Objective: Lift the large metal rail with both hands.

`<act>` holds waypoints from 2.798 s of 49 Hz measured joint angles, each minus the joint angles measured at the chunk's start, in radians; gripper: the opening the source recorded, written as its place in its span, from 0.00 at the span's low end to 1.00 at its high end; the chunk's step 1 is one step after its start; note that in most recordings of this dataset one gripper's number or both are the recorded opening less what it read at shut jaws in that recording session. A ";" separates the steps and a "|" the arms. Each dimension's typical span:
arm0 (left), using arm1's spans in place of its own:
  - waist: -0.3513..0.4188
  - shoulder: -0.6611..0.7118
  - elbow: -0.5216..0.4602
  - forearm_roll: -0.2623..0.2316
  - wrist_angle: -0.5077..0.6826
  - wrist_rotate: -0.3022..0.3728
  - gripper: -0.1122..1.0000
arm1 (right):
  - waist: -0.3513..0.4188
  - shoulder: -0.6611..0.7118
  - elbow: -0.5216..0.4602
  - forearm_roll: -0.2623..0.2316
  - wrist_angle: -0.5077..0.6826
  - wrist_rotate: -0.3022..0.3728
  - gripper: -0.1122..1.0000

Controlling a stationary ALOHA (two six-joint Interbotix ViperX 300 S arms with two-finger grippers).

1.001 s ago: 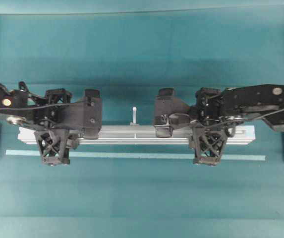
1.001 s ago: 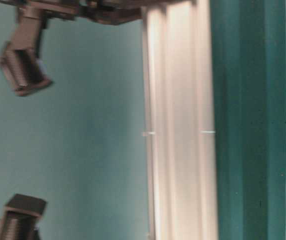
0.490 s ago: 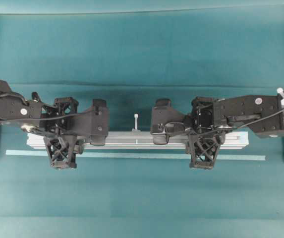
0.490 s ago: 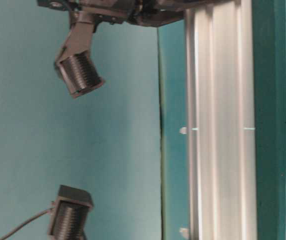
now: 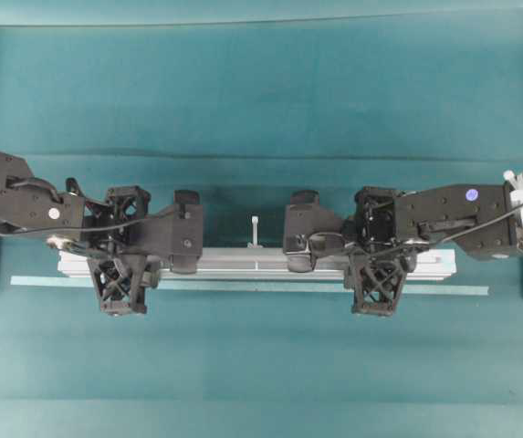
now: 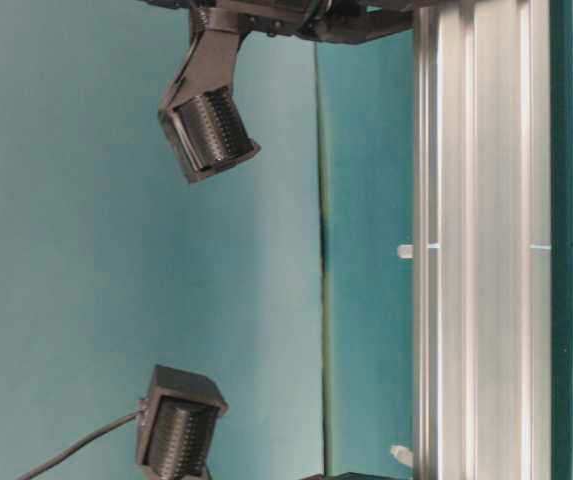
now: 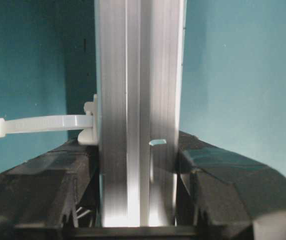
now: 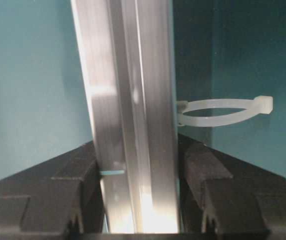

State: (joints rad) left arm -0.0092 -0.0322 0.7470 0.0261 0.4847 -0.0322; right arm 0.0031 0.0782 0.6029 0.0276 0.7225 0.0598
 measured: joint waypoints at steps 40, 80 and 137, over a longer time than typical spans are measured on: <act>-0.002 0.018 0.041 -0.003 -0.110 0.014 0.42 | 0.008 0.021 0.018 0.014 -0.035 0.000 0.46; 0.008 0.005 0.080 0.000 -0.158 0.005 0.42 | 0.002 0.012 0.052 0.018 -0.100 0.002 0.47; 0.028 -0.199 0.115 -0.003 -0.179 0.015 0.97 | -0.029 -0.127 0.054 0.008 -0.026 0.014 0.93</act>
State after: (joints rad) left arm 0.0184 -0.2316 0.8621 0.0230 0.3053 -0.0169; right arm -0.0261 -0.0491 0.6565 0.0353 0.6964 0.0736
